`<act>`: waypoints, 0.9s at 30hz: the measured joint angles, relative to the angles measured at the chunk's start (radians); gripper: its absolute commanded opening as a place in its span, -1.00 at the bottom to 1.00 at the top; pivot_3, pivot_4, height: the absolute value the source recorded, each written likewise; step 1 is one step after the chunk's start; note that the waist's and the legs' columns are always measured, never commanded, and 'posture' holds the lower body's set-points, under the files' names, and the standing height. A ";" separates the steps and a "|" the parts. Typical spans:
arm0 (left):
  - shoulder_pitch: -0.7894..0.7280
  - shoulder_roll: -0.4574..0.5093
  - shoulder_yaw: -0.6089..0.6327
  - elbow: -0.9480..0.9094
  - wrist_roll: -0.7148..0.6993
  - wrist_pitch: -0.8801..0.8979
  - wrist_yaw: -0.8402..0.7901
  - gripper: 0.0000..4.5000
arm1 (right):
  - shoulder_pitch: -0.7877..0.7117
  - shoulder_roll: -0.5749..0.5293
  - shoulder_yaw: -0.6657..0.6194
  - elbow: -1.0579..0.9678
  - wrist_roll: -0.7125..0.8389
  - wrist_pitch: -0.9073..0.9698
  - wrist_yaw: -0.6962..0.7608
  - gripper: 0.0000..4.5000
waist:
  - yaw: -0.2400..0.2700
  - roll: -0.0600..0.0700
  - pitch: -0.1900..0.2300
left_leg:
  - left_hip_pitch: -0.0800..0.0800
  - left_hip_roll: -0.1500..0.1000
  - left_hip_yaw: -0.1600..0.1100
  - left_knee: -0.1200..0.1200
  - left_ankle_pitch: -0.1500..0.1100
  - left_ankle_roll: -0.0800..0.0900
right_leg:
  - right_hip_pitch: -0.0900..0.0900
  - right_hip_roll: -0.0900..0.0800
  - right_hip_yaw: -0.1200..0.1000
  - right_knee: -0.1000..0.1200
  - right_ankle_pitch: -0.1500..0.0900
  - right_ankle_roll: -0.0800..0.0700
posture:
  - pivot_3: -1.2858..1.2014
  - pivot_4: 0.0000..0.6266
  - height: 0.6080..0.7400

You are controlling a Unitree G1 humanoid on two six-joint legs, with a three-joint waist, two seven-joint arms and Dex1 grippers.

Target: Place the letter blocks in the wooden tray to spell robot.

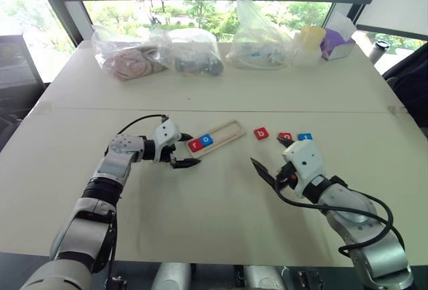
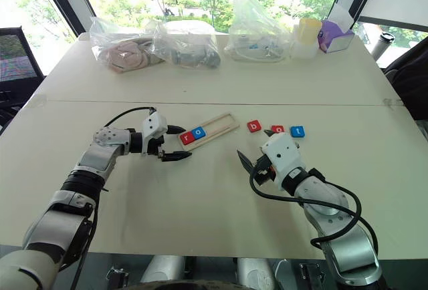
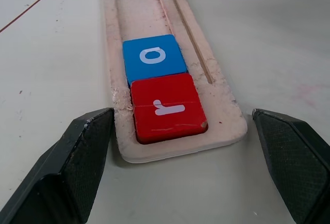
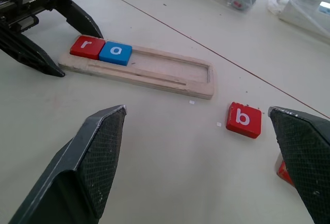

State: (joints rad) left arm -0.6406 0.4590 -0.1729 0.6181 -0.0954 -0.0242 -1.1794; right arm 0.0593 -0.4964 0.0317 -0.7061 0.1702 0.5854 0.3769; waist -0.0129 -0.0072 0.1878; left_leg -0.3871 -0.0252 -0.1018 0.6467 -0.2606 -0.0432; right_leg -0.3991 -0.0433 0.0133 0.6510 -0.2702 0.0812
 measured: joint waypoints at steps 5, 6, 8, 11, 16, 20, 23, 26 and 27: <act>-0.003 -0.006 0.000 0.019 0.000 -0.012 0.008 0.60 | -0.001 0.000 0.000 0.000 -0.001 0.001 0.005 1.00 | 0.000 0.000 0.000 | 0.002 0.000 0.000 0.000 0.000 0.000 | 0.002 0.000 0.000 0.000 0.000 0.000 | 0.03 -0.52 1.00; -0.004 -0.007 0.001 0.021 0.000 -0.013 0.012 0.46 | -0.002 0.000 0.000 0.000 -0.001 0.001 0.005 1.00 | 0.001 0.000 0.000 | 0.003 0.000 0.000 0.000 0.000 0.000 | 0.002 0.000 0.000 0.000 0.000 0.000 | 0.03 -0.52 1.00; -0.004 -0.012 0.000 0.030 0.000 -0.017 0.025 0.45 | -0.007 0.000 0.000 0.000 -0.001 0.003 0.005 1.00 | 0.001 0.000 -0.001 | 0.003 0.000 0.000 0.000 0.000 0.000 | 0.003 0.000 0.000 0.000 0.000 0.000 | 0.03 -0.52 1.00; -0.004 -0.024 0.000 0.038 0.000 -0.026 0.037 0.45 | -0.008 0.000 0.000 0.000 -0.001 0.006 0.005 1.00 | 0.003 0.000 -0.001 | 0.005 0.000 0.000 0.000 0.000 0.000 | 0.005 0.000 0.000 0.000 0.000 0.000 | 0.03 -0.52 1.00; 0.004 -0.030 0.001 0.029 0.000 -0.023 0.052 0.45 | -0.008 0.000 0.002 0.000 -0.002 0.008 0.004 1.00 | 0.004 0.000 -0.001 | 0.009 0.000 0.000 0.000 0.000 0.000 | 0.009 -0.001 0.000 -0.001 -0.001 -0.001 | 0.03 -0.52 1.00; 0.043 -0.016 0.002 -0.044 -0.001 -0.002 0.043 0.45 | -0.009 0.000 0.003 0.000 -0.003 0.009 0.004 1.00 | 0.002 0.000 -0.001 | 0.009 0.000 0.000 -0.002 0.000 0.000 | 0.009 -0.002 0.001 -0.002 -0.001 0.000 | 0.03 -0.52 1.00; 0.079 0.014 -0.002 -0.115 -0.005 0.017 -0.002 0.45 | -0.012 0.000 0.003 0.001 -0.003 0.010 0.005 1.00 | -0.001 0.000 -0.001 | 0.009 0.000 0.001 -0.004 0.000 0.000 | 0.007 -0.002 0.002 -0.003 -0.001 0.001 | 0.03 -0.52 1.00; 0.132 0.064 -0.015 -0.214 -0.022 0.040 -0.082 0.45 | -0.014 -0.003 0.002 0.004 -0.003 0.010 0.009 1.00 | -0.004 0.000 -0.001 | 0.009 0.001 0.001 -0.009 0.000 0.000 | 0.005 -0.002 0.003 -0.003 -0.001 0.000 | 0.03 -0.52 1.00; 0.149 0.086 -0.026 -0.249 -0.026 0.044 -0.110 0.45 | -0.016 -0.005 0.000 0.005 -0.002 0.010 0.013 1.00 | -0.003 0.000 -0.001 | 0.010 0.001 0.001 -0.010 0.000 0.000 | 0.005 -0.002 0.003 -0.003 -0.001 0.000 | 0.03 -0.52 1.00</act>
State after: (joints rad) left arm -0.4918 0.5447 -0.1987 0.3690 -0.1215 0.0202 -1.2891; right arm 0.0432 -0.5019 0.0314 -0.7007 0.1678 0.5950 0.3898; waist -0.0157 -0.0069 0.1869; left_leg -0.3773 -0.0244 -0.1007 0.6367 -0.2609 -0.0430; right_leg -0.3941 -0.0454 0.0163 0.6481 -0.2715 0.0810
